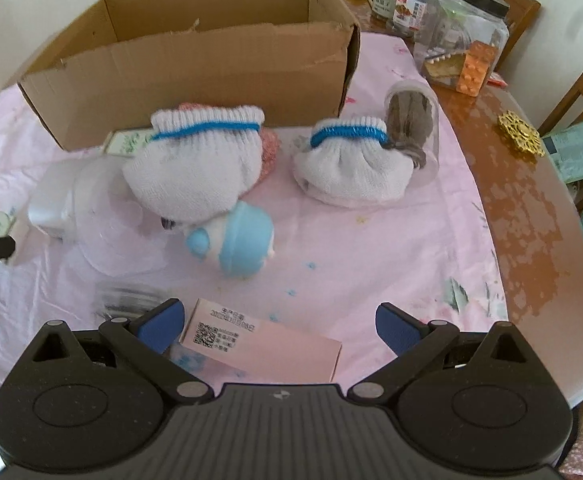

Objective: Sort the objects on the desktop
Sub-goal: 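Lower the left gripper to the green C&S tissue pack while the right gripper approaches the pink QR box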

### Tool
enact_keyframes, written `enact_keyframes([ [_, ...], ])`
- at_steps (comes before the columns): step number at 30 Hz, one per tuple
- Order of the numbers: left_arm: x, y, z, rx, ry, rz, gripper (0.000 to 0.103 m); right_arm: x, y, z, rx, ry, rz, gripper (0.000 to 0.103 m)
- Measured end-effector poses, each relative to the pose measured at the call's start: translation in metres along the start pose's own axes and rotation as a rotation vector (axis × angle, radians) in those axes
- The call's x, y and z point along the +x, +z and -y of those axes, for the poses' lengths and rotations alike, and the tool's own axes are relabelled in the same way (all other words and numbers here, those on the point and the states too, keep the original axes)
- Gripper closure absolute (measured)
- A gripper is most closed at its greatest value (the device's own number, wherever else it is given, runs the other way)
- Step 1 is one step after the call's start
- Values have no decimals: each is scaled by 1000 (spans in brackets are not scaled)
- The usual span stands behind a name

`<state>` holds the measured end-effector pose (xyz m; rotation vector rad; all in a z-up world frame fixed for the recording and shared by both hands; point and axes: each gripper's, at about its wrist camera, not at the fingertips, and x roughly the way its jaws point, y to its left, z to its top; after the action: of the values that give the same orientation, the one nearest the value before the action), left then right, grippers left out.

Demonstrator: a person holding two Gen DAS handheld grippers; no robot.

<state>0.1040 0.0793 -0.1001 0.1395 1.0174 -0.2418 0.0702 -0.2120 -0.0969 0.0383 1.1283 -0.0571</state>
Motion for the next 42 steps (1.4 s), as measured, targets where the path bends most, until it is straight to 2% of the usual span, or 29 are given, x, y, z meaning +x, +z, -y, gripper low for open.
enact_keyframes([
  [11, 6, -4, 0, 23, -3, -19, 7, 6, -17, 22, 61, -34, -66, 0],
  [18, 15, -10, -1, 25, -10, -53, 7, 18, -21, 20, 58, -41, -95, 0],
  [28, 20, -4, 0, 10, -14, -48, 7, 22, -19, 18, 56, -39, -105, 0],
  [34, 19, -4, 2, 0, -9, -30, 15, 21, -17, 14, 47, -37, -111, 0],
  [37, 17, -3, 0, -9, -6, -22, 24, 20, -17, 11, 45, -33, -123, 1],
  [42, 15, -2, -4, -16, -14, -16, 37, 10, -17, 6, 11, -32, -124, 18],
])
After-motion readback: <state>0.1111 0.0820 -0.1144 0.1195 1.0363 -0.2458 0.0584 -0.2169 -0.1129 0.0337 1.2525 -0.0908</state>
